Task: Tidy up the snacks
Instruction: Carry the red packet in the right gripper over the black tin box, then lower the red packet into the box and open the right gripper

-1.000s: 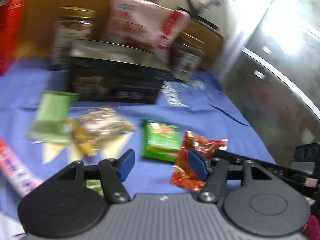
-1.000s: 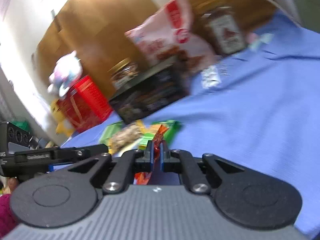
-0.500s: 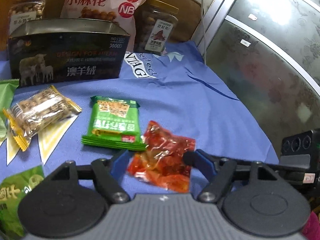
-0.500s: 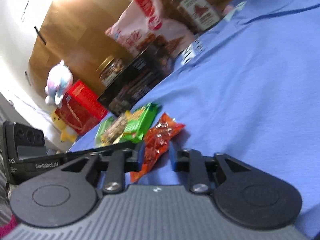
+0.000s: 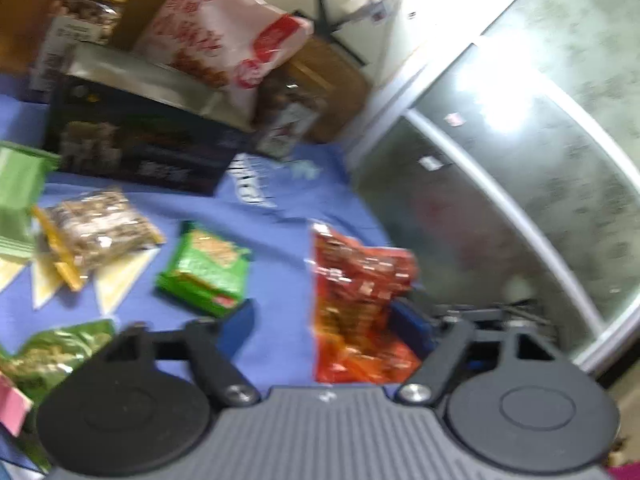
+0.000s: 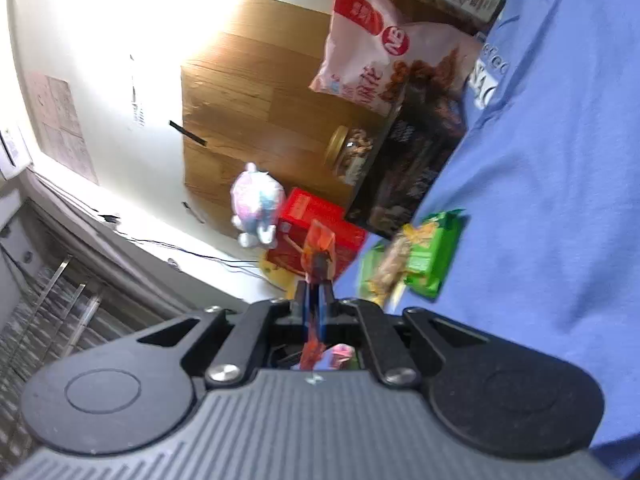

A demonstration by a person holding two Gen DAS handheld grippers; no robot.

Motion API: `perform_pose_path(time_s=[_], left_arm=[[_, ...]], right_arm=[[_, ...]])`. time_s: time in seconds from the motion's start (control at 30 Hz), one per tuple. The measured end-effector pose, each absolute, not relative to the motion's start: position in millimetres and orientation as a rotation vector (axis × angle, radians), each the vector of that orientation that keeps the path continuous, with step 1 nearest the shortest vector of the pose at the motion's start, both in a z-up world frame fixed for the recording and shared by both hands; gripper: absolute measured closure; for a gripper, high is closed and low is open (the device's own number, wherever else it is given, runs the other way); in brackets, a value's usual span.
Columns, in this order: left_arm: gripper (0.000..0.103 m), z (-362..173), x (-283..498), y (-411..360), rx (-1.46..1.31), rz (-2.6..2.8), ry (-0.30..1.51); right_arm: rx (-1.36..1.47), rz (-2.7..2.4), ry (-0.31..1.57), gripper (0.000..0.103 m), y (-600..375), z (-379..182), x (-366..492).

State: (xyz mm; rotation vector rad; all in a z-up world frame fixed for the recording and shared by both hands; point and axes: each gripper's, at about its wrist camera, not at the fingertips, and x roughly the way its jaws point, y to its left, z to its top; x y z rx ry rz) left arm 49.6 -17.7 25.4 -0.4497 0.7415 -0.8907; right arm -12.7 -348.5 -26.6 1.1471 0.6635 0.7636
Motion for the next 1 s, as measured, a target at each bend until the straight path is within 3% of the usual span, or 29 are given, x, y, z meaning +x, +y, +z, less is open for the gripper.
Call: perform_pose_path(time_s=[0.03,0.07,0.1,0.17,0.2,0.4,0.67,1.0], left_arm=[[0.060,26,49,-19,-0.451,-0.902,0.751],[0.072,25,48,-19,-0.442,-0.877,0.759],[0.078,24,48,-19,-0.430,-0.864,0.765],[0.082,20,46,-15,-0.431,-0.842,0.776],[0.090,18,46,-13,-0.424,-0.825,0.779],[0.090,31,56,1,-0.370,-0.714,0.761],[0.089,84,128,12,-0.294,-0.539,0.626],[0.088,67,227,3,-0.256,-0.410,0.646]], right_arm=[[1.136,0.755,0.670,0.096,-347,-26,-11],[1.126,0.738,0.671,0.096,-345,-25,-10],[1.119,0.718,0.680,0.096,-344,-26,-7],[1.074,0.669,0.707,0.096,-343,-28,-2],[1.041,0.652,0.727,0.096,-338,-28,0],[0.855,0.618,0.806,0.096,-306,-21,29],[0.442,0.580,0.639,0.096,-232,46,104],[0.221,0.445,0.611,0.095,-194,21,208]])
